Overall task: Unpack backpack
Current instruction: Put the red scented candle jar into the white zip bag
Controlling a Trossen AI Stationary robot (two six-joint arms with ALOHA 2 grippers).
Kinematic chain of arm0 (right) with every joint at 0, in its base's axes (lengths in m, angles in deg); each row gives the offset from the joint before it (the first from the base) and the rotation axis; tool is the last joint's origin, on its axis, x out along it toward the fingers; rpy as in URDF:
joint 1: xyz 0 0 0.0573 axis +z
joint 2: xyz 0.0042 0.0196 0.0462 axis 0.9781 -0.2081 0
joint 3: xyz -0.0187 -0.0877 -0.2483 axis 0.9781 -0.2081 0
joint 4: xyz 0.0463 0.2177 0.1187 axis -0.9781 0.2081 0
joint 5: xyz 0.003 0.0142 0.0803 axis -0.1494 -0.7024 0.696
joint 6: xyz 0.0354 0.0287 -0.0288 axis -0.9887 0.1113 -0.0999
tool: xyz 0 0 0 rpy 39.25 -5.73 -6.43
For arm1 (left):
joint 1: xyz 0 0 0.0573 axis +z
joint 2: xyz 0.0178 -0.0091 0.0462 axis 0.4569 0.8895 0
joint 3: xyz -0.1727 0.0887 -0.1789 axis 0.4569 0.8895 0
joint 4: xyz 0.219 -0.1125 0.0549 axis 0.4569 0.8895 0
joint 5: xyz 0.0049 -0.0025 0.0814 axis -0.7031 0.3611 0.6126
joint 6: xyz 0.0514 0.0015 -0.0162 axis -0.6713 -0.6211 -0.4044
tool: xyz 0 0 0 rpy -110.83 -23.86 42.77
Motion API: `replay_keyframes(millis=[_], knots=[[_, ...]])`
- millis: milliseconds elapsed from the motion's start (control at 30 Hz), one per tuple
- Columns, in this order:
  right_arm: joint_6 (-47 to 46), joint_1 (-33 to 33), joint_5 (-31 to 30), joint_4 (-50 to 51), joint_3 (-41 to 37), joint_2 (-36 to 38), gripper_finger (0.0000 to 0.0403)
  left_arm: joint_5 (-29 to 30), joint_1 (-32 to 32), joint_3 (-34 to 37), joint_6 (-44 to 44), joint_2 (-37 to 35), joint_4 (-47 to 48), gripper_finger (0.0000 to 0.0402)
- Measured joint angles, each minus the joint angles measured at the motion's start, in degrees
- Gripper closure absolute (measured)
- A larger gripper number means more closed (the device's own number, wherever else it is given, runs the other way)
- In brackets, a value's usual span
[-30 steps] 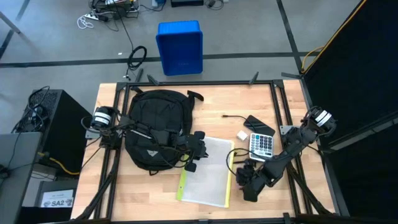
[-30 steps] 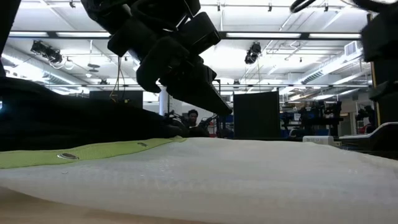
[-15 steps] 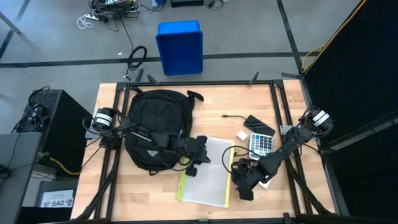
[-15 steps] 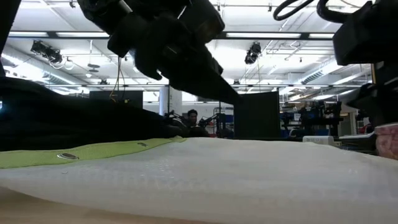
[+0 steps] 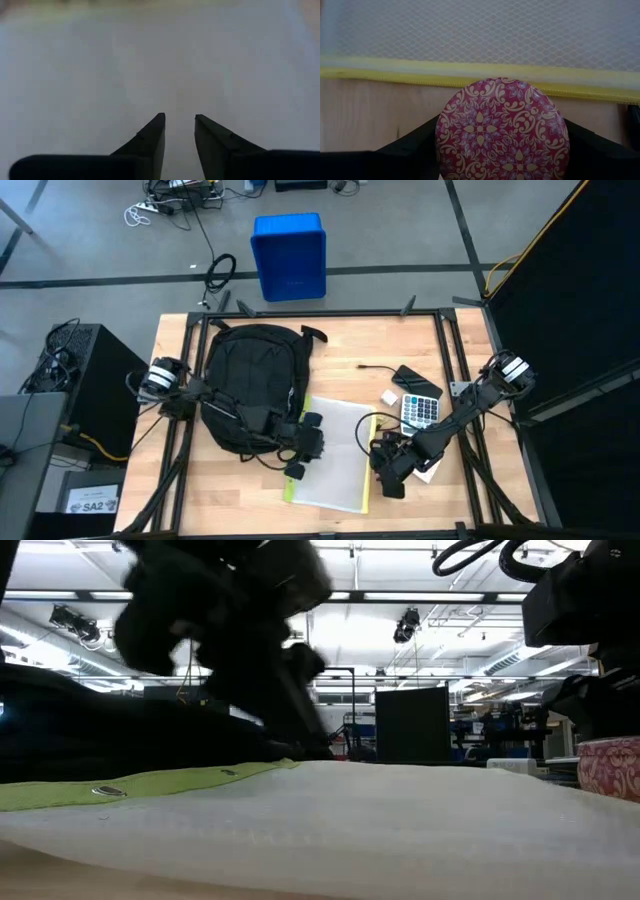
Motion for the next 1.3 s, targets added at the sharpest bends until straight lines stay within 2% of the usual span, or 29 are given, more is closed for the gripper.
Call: replay_keyframes(millis=[100, 167, 400, 533, 633, 733, 933, 1033, 1133, 1300], knots=[[0.03, 0.04, -0.11, 0.2, 0.0, -0.02, 0.0137, 3.04, -3.98, -2.37, 6.78, -1.81, 10.87, 0.0322], [0.28, 0.04, -0.12, 0.19, 0.0, -0.02, 0.0137, 2.75, -7.18, -3.16, 10.13, -2.13, 13.51, 0.0328], [0.84, -0.37, -0.82, 0.15, 0.0, -0.02, 0.0137, 0.26, -15.53, -3.49, 16.05, 1.72, 8.84, 0.0346], [0.87, -0.33, -1.03, 0.17, 0.02, -0.04, 0.0137, 0.33, -15.92, -3.46, 16.46, 5.36, 6.96, 0.0347], [0.49, -0.07, -1.05, 0.19, 0.02, 0.02, 0.0137, 0.6, -14.82, -3.75, 16.75, 6.15, 10.2, 0.0347], [0.44, 0.36, -0.79, 0.15, 0.0, 0.07, 0.0137, 4.73, -13.26, -3.9, 17.27, 5.87, 15.47, 0.0347], [0.42, 0.59, -0.5, -0.06, 0.0, 0.09, 0.0137, 21.86, -9.96, -3.4, 14.24, 4.37, 24.34, 0.0349], [0.39, 0.59, -0.37, -0.64, -0.04, 0.09, 0.0137, 27.9, -8.04, -3.29, 14.33, 3.68, 28.17, 0.0349], [0.39, 0.61, -0.23, -0.88, -0.04, 0.09, 0.0137, 29.1, -6.44, -3.27, 14.38, 3.2, 28.37, 0.0349], [0.39, 0.58, -0.52, -0.89, -0.04, 0.09, 0.0137, 28.5, -6.44, -5.02, 10.53, 3.18, 17.08, 0.0349]])
